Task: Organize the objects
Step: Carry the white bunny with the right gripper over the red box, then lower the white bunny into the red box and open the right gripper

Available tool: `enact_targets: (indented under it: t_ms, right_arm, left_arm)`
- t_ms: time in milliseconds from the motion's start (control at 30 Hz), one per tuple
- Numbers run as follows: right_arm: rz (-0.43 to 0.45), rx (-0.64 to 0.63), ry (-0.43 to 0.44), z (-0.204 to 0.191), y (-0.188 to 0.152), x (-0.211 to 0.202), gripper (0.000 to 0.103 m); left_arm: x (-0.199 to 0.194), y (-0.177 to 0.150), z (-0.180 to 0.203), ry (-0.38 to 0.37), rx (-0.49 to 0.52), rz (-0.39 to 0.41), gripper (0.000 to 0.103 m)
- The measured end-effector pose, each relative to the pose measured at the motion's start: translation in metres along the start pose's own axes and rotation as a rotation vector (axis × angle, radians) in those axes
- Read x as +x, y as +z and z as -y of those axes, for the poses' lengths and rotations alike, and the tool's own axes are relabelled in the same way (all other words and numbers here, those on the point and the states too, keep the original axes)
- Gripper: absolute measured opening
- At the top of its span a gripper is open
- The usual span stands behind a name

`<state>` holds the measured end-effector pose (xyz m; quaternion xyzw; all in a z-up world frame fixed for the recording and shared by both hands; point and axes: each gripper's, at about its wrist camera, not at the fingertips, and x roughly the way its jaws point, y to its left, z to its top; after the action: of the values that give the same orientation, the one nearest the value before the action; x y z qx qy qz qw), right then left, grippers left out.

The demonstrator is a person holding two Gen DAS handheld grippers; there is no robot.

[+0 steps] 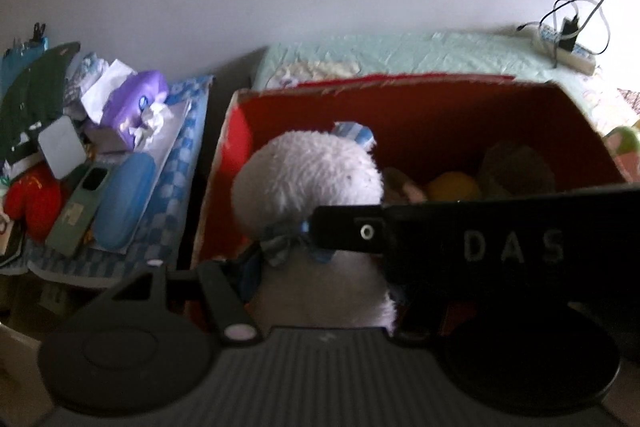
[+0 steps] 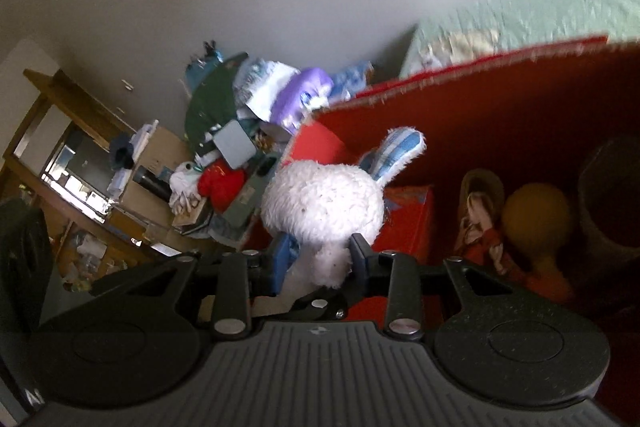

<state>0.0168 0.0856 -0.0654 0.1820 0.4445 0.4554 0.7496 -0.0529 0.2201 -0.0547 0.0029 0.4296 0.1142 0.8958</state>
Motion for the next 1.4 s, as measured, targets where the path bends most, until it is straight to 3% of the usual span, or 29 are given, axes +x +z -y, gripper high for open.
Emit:
enact_targets:
  t_ms: [233, 433, 633, 933, 1200, 1400]
  right_arm:
    - [-0.07, 0.097, -0.044, 0.008, 0.003, 0.021, 0.036]
    - [-0.15, 0.078, -0.107, 0.006, 0.003, 0.031, 0.035]
    - [-0.172, 0.1, -0.057, 0.013, 0.004, 0.022, 0.041]
    - [-0.097, 0.072, -0.059, 0.008, 0.007, -0.011, 0.047]
    - [0.002, -0.006, -0.197, 0.003, 0.006, -0.054, 0.047]
    - [0.044, -0.033, -0.278, 0.004, -0.003, -0.083, 0.05]
  left_arm:
    - [0.007, -0.004, -0.002, 0.025, 0.04, -0.023, 0.061]
    - [0.007, -0.005, 0.004, 0.07, 0.091, -0.037, 0.062]
    - [0.0, -0.007, 0.002, 0.096, 0.091, -0.038, 0.068]
    - [-0.022, -0.003, 0.002, 0.127, 0.074, -0.014, 0.078]
    - [-0.033, 0.01, 0.011, 0.051, -0.013, -0.026, 0.08]
    - [-0.04, 0.011, 0.041, 0.014, 0.015, -0.022, 0.084]
